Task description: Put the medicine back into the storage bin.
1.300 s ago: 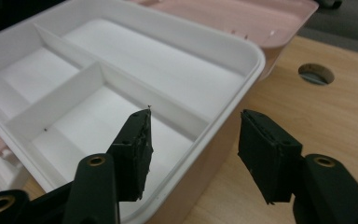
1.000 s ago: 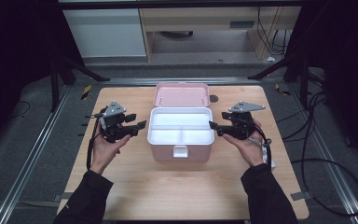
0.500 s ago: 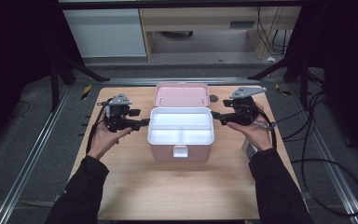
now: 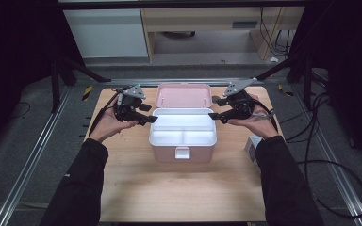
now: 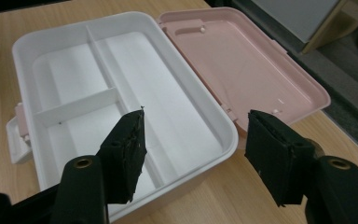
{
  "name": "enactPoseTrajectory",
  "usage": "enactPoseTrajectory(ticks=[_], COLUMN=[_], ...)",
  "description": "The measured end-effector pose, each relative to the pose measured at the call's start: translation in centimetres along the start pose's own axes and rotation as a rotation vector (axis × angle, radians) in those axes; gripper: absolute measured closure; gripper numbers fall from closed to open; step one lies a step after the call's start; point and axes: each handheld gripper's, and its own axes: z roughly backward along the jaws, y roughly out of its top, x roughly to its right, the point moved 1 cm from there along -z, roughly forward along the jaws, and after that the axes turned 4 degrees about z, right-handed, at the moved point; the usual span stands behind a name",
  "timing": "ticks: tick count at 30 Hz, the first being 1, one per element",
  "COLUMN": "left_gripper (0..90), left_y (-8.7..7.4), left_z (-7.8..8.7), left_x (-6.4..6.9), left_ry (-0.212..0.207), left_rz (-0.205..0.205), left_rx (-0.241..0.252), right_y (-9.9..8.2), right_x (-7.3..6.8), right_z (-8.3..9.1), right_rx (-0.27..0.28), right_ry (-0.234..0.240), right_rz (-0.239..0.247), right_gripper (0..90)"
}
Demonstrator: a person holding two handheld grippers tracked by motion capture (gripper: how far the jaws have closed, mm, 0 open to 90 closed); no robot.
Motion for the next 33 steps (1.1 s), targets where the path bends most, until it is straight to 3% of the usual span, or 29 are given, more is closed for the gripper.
enactPoseTrajectory(ticks=[8,16,19,21,24,29,33], left_gripper=[56.7,66.7,70.7,72.9,75.2,80.0,81.3], left_y=[1.5,1.4,1.1,1.0,0.7,0.6,1.2], left_z=[-1.2,-3.0,-4.0,-4.3,-4.9,-5.1,-5.5], left_x=[0.2,0.9,0.9,0.8,0.6,0.1,0.1], left_ry=[-0.041,-0.086,-0.091,-0.108,-0.101,-0.127,-0.128], left_rz=[-0.089,-0.137,-0.165,-0.169,-0.187,-0.187,-0.221], left_rx=[-0.127,-0.206,-0.275,-0.295,-0.336,-0.340,-0.399], right_y=[0.9,0.7,0.5,0.5,0.5,0.8,1.1], right_x=[0.3,-0.1,-0.4,-0.6,-0.8,-1.0,-1.0], right_z=[-1.0,-3.0,-3.7,-4.1,-4.9,-5.9,-6.2], right_rx=[-0.083,-0.224,-0.268,-0.293,-0.338,-0.428,-0.475], right_ry=[0.082,0.144,0.178,0.197,0.211,0.226,0.233], right_rz=[0.092,0.148,0.166,0.183,0.201,0.228,0.239], right_gripper=[45.8,55.8,60.4,63.8,67.6,74.3,77.1])
